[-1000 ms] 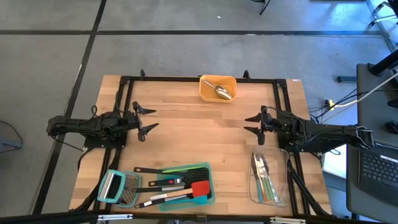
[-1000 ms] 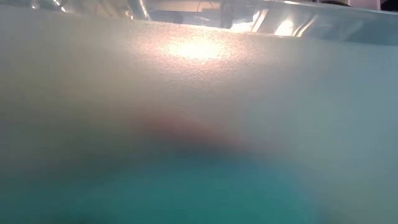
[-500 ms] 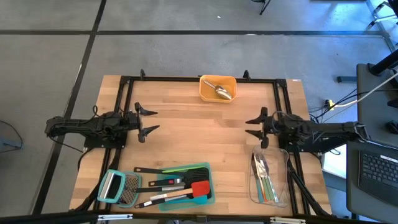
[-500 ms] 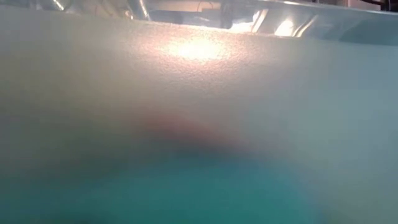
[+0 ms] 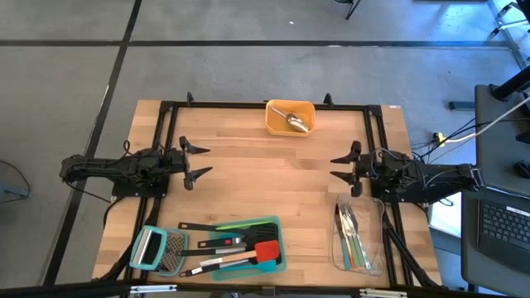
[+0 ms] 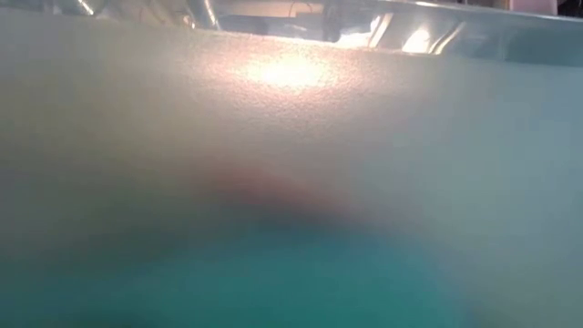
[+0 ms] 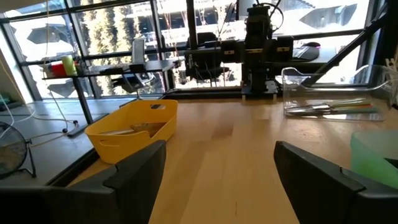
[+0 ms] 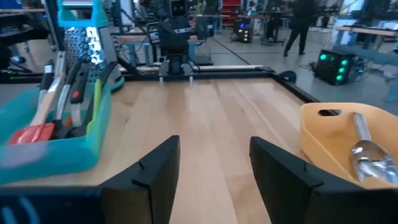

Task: Pick & Place Kitchen Items
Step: Return to Home Position

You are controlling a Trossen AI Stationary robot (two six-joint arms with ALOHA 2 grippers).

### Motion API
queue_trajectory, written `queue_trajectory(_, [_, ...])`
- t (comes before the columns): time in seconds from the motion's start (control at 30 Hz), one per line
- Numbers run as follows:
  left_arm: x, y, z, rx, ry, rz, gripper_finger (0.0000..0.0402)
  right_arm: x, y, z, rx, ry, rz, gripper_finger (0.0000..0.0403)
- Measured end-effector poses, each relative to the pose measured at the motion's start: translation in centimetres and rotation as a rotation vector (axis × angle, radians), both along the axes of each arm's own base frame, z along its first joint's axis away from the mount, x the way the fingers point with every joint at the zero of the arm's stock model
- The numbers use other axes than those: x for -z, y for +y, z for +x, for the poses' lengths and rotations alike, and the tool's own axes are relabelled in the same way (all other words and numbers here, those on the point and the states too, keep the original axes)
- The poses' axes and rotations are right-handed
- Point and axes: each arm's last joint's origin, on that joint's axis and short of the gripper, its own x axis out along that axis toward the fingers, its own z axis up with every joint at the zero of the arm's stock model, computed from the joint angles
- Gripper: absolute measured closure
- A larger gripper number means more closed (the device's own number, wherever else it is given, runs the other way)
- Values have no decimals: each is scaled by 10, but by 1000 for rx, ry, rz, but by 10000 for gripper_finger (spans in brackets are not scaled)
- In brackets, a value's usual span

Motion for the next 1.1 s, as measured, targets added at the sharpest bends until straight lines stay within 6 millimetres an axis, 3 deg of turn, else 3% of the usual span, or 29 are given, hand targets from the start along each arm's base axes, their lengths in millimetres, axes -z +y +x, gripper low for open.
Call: queue_trajectory(1.1, [0, 1, 0, -36, -5, -6, 105, -5, -1, -1, 33, -17, 76, 206])
